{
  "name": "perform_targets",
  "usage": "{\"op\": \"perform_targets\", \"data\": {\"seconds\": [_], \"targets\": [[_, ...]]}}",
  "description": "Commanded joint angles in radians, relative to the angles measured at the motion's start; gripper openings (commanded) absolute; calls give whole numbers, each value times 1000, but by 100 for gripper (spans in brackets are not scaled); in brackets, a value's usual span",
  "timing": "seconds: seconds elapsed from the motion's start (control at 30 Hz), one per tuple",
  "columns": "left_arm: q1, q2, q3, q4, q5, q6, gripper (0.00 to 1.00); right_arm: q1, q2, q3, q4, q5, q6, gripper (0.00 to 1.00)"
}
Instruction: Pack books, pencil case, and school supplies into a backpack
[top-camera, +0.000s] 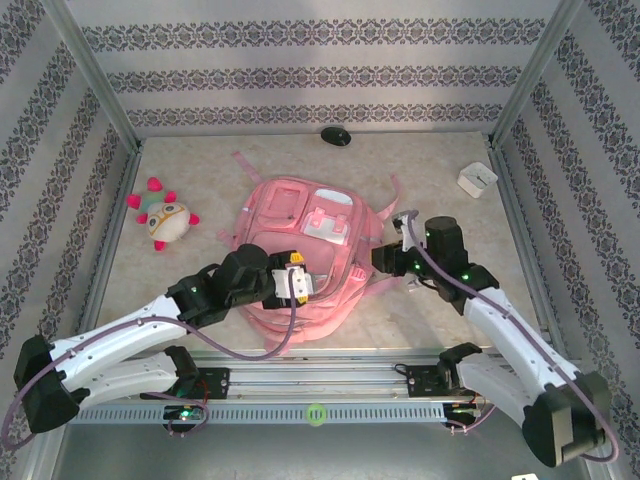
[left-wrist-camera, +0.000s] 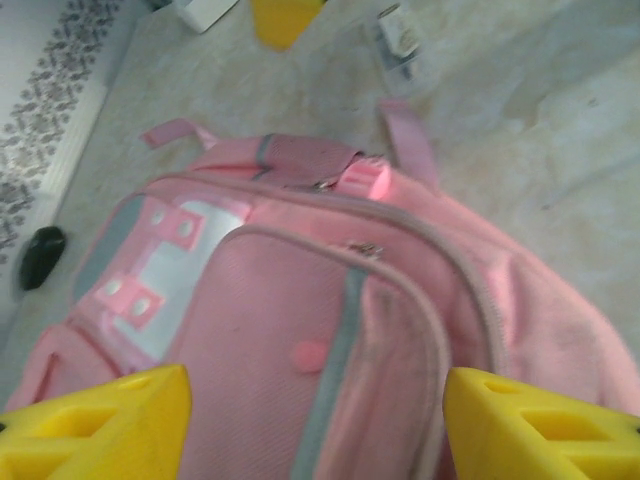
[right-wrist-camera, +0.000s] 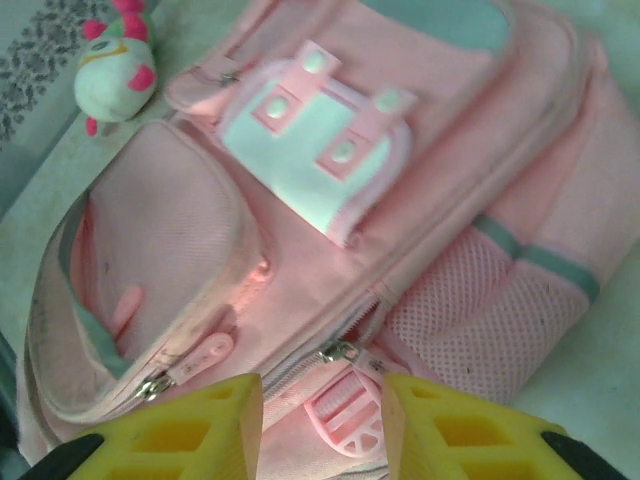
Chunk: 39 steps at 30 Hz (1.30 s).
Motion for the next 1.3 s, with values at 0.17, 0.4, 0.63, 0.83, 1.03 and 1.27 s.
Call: {"op": "perform_targets", "data": {"seconds": [0.17,0.4,0.63,0.83,1.03,1.27], "targets": [[22,75,-3,-151,-71,187,69,120,92,28,-22,-48,-704,35],[26,180,-8,-97,-149,211,69,181,264,92,-30,-89,-930,38],[57,155,-5,-81,-52,163,16,185,346,138,-32,-88,-1018,39],[95,54,-52,-44,71,153,6,177,403,181,-32,-197,-1034,42],[102,62,-45,-44,78,158,6,168,488,242,-54,-266,-1020,43],[115,59,-48,9,63,126,7,180,538,296,-197,-362,-1034,39]]}}
